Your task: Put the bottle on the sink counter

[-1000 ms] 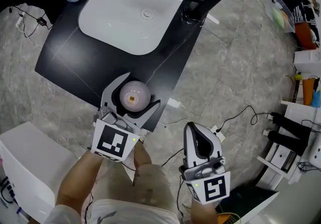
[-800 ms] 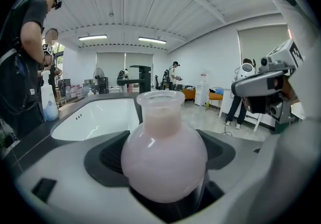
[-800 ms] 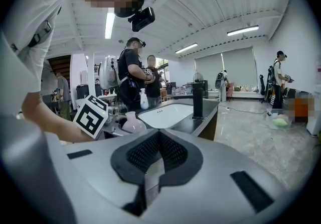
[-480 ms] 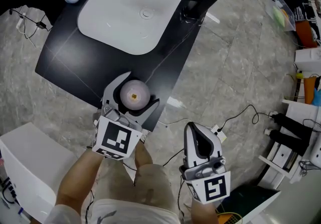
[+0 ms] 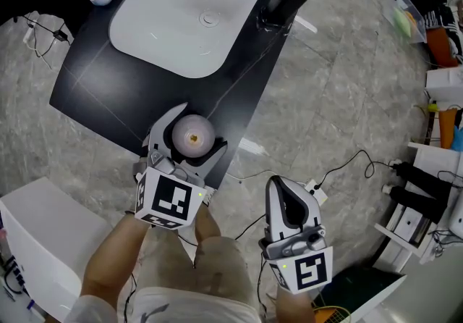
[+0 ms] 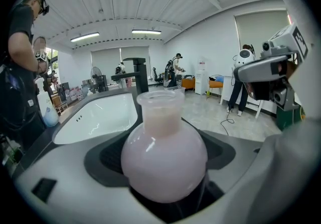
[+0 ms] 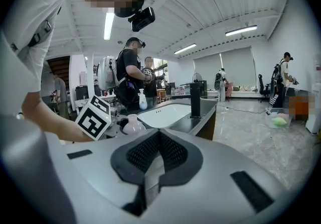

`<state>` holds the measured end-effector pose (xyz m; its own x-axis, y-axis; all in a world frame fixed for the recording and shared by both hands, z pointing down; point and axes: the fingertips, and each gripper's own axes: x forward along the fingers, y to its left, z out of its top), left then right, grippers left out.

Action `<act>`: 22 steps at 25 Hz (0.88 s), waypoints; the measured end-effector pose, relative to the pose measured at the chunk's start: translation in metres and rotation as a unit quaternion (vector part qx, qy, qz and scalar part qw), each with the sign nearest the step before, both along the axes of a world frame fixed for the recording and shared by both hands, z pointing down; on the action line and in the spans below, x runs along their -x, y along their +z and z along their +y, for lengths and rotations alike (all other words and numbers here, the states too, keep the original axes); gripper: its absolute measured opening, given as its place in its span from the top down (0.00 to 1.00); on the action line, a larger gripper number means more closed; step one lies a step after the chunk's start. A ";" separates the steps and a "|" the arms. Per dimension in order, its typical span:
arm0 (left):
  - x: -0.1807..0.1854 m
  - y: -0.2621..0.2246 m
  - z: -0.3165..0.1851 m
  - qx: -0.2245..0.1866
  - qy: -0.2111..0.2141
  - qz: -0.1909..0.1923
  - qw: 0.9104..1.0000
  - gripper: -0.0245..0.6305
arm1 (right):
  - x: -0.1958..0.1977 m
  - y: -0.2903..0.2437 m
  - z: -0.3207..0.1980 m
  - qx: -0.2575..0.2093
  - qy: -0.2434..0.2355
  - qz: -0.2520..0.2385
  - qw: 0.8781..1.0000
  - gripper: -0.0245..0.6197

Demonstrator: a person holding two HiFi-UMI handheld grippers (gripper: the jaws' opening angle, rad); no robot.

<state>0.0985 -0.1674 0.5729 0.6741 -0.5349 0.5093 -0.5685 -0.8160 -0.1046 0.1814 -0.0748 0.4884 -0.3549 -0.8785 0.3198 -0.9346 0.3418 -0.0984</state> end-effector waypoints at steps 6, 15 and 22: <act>-0.003 0.007 0.003 -0.008 0.013 -0.030 0.999 0.34 | -0.002 0.000 0.001 -0.001 0.001 0.001 1.000 0.94; -0.004 0.014 0.003 0.022 0.020 -0.049 0.998 0.33 | -0.003 0.000 0.002 -0.002 0.004 -0.001 1.000 0.95; -0.005 0.016 0.003 0.042 0.022 -0.055 0.997 0.33 | -0.005 -0.002 0.003 -0.003 0.005 -0.001 1.000 0.95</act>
<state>0.1031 -0.1641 0.5891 0.6338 -0.4589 0.6227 -0.5214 -0.8481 -0.0943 0.1859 -0.0722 0.4869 -0.3465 -0.8837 0.3145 -0.9379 0.3328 -0.0982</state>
